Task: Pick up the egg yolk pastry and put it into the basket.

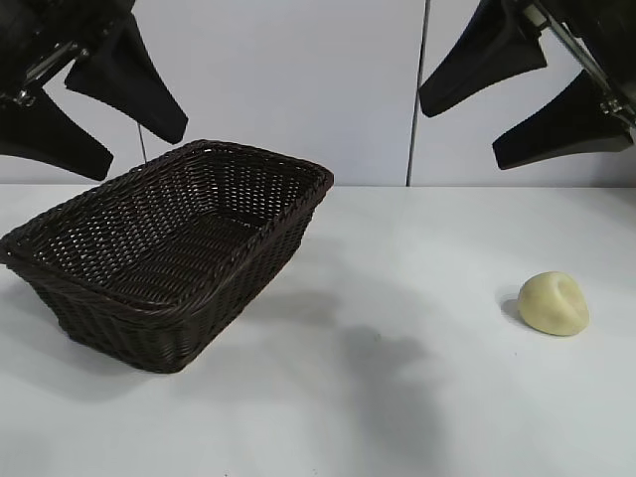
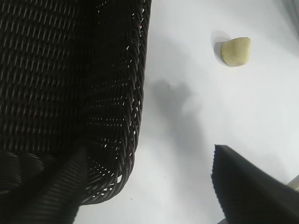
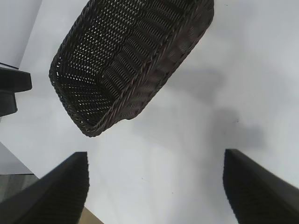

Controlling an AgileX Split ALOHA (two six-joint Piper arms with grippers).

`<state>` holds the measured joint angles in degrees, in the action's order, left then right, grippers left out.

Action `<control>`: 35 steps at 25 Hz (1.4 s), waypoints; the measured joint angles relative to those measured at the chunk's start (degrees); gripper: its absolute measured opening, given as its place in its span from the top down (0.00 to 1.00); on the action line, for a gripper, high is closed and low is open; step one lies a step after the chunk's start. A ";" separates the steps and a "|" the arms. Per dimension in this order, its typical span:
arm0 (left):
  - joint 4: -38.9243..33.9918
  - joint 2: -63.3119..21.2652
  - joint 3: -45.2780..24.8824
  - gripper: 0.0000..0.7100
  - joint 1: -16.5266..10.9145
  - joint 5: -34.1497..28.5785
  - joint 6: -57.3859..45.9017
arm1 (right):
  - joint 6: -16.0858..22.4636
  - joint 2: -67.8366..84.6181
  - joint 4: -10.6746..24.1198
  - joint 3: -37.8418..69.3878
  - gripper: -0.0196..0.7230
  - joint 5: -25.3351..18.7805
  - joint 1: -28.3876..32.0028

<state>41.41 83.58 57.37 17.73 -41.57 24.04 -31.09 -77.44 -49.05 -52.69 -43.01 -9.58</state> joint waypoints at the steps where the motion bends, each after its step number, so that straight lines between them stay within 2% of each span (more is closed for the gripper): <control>1: 0.00 0.00 0.00 0.24 0.00 0.00 0.00 | 0.00 0.00 0.00 0.00 0.21 0.00 0.00; 17: 0.00 0.00 0.00 0.24 0.00 0.00 0.00 | 0.00 0.00 0.00 0.00 0.21 0.00 0.00; 29: 0.21 0.00 0.00 0.24 0.00 3.82 -0.51 | 0.00 0.00 0.00 0.00 0.21 0.00 0.00; 32: 0.59 0.00 0.00 0.24 0.00 0.71 -6.45 | 0.00 0.00 0.00 0.00 0.21 0.00 0.00; 35: -1.17 0.00 0.00 0.24 0.14 -4.32 -18.06 | 0.00 0.00 0.00 0.00 0.21 0.00 0.00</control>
<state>40.24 83.58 57.37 17.87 -45.89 5.99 -31.09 -77.44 -49.05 -52.69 -43.01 -9.58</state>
